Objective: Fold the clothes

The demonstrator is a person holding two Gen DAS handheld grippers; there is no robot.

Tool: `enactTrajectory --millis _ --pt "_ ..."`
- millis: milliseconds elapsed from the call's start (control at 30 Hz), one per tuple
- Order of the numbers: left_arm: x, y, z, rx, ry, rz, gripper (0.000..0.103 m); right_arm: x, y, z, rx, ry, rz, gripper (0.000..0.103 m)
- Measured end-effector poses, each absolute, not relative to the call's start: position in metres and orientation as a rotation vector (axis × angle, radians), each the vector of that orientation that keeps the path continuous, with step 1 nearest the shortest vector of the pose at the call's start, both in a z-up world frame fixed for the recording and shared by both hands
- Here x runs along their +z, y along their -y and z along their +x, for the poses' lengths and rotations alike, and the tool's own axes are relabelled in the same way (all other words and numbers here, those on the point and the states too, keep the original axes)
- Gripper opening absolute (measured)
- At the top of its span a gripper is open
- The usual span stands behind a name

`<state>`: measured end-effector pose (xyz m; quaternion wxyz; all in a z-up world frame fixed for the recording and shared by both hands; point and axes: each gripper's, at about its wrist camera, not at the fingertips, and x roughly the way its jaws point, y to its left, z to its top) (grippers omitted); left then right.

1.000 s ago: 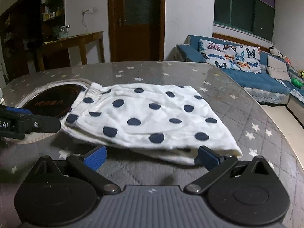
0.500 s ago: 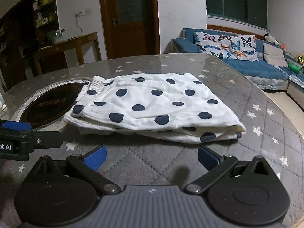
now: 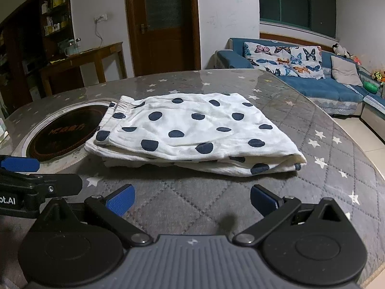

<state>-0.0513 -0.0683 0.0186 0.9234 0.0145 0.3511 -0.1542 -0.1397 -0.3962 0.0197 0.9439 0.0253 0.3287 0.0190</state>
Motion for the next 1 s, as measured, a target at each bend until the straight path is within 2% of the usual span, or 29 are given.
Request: enactTrajectory --millis 1000 --pt "0.027 0.072 -0.080 -0.330 -0.664 0.060 0.103 0.027 0.392 -0.163 0.037 -0.634 0.049 0.103"
